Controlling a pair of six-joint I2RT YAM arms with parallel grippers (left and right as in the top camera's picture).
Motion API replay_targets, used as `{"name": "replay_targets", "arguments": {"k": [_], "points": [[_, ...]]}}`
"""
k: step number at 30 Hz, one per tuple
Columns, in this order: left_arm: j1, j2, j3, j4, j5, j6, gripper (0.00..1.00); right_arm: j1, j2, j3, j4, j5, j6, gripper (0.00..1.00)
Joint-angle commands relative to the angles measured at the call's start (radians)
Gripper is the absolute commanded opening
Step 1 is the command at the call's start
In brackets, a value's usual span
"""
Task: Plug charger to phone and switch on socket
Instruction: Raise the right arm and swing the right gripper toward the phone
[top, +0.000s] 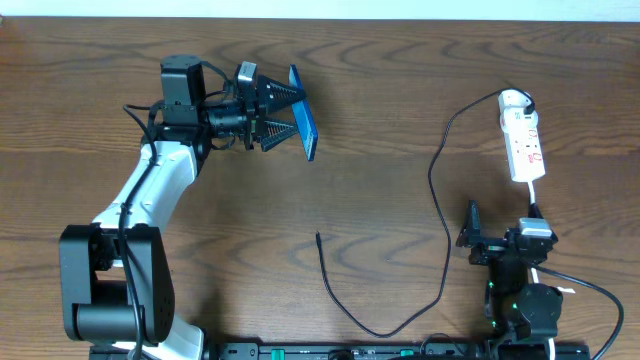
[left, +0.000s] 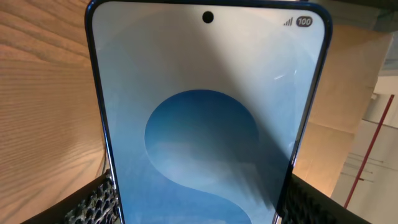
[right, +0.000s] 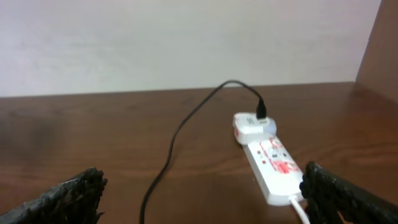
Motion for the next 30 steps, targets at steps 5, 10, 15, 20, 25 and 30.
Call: {"name": "replay_targets", "arguments": {"k": [5, 10, 15, 20, 25, 30], "points": [[0.005, -0.028, 0.034, 0.01, -0.039, 0.024, 0.07, 0.006, -0.006, 0.002, 0.101, -0.186, 0.039, 0.99], [0.005, -0.028, 0.034, 0.01, -0.056, 0.023, 0.07, 0.006, 0.003, 0.075, 0.071, -0.206, 0.038, 0.99], [0.005, -0.028, 0.034, 0.01, -0.063, 0.021, 0.07, 0.006, 0.074, 0.232, -0.063, -0.207, 0.014, 0.99], [0.005, -0.028, 0.034, 0.01, -0.092, 0.009, 0.07, 0.006, 0.247, 0.411, -0.165, -0.253, 0.001, 0.99], [0.005, -0.028, 0.034, 0.01, -0.118, -0.022, 0.07, 0.006, 0.486, 0.603, -0.22, -0.389, 0.001, 0.99], [0.005, -0.028, 0.034, 0.01, -0.146, -0.073, 0.08, 0.007, 0.715, 0.765, -0.276, -0.57, 0.003, 0.99]]}}
